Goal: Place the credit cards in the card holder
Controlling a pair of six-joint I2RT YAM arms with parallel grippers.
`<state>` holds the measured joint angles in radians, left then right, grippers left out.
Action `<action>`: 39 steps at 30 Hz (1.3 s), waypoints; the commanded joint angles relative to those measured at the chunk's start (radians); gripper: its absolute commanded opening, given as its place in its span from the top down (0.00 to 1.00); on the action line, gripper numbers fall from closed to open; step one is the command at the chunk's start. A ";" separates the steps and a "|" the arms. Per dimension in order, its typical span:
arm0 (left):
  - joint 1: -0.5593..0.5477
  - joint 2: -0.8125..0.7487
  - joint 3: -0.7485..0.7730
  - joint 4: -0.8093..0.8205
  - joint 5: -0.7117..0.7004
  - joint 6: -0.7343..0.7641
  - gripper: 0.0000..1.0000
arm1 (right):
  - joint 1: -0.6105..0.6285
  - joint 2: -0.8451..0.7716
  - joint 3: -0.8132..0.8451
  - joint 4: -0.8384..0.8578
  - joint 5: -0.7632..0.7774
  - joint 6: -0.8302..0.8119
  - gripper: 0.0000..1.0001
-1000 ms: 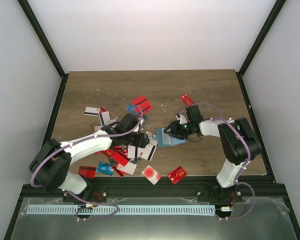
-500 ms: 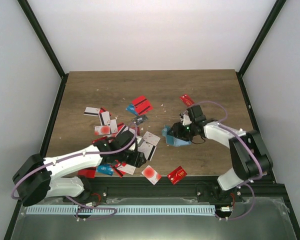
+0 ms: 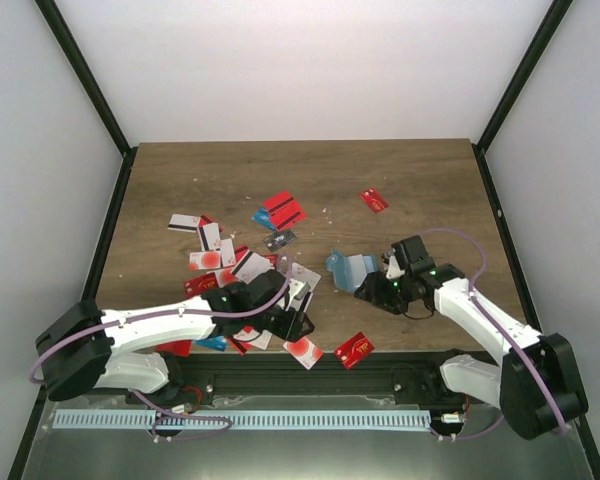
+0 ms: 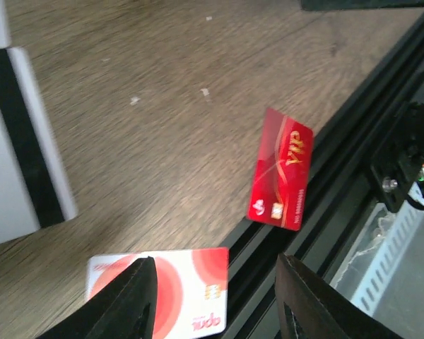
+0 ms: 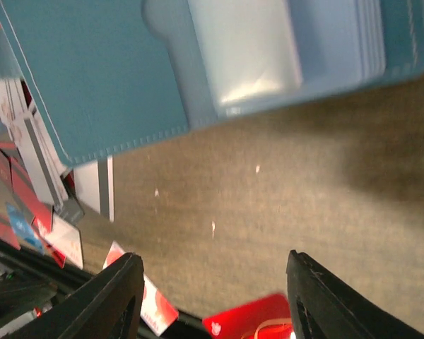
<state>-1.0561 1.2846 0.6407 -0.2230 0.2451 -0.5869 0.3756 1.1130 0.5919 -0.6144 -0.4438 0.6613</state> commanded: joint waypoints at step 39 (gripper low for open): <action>-0.073 0.448 0.198 0.256 0.182 0.067 0.71 | 0.019 -0.409 -0.516 0.118 -0.299 0.417 0.51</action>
<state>-1.1259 1.7134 0.8246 -0.0021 0.4042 -0.5201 0.3836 0.7250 0.1616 -0.5758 -0.7120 1.0142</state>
